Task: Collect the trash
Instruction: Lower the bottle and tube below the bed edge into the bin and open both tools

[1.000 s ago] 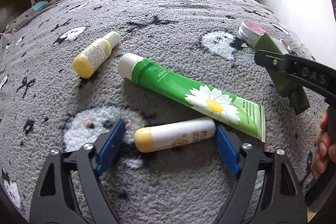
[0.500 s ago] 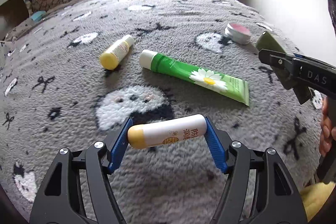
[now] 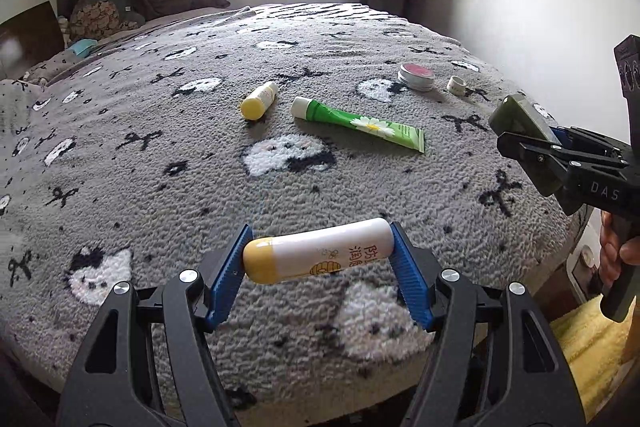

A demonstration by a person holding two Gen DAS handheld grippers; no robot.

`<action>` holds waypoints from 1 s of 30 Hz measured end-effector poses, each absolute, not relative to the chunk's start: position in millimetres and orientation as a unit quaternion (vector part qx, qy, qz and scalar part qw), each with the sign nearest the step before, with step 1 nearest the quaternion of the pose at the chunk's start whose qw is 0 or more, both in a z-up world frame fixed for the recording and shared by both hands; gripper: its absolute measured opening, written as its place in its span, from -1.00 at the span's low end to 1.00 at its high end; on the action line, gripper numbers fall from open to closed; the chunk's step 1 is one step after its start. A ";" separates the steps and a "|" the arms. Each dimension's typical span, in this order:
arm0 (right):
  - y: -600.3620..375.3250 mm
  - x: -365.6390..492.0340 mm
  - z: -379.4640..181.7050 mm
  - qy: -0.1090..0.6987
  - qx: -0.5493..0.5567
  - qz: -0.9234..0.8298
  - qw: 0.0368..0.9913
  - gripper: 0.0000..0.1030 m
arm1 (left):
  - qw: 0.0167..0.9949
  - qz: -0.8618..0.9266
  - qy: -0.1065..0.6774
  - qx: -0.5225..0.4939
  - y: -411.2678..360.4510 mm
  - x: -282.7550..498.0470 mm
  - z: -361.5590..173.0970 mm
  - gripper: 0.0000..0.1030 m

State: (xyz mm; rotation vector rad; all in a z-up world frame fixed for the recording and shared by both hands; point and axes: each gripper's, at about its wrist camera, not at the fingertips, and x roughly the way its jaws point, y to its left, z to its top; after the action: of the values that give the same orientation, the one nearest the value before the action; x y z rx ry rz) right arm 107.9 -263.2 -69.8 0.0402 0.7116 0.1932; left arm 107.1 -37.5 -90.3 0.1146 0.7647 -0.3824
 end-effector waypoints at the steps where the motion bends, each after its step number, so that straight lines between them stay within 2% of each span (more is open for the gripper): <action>1: -259.2 98.7 -71.1 0.346 0.016 0.099 0.933 -0.02 | 0.909 -0.186 0.368 0.058 -35.6 99.1 -91.6 0.26; 16: -220.3 8.2 -111.8 0.362 0.029 0.150 0.919 -0.02 | 0.897 -0.205 0.387 0.051 -21.4 6.6 -132.6 0.26; 30: -203.3 -29.5 -173.9 0.429 0.061 0.161 0.887 -0.02 | 0.844 -0.204 0.495 0.036 -14.9 -38.7 -220.6 0.26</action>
State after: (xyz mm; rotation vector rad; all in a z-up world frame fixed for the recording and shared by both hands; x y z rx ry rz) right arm -29.5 -203.3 -173.9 0.1276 0.8908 0.3343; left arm -38.7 -14.9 -220.6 0.0765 1.0451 -0.4305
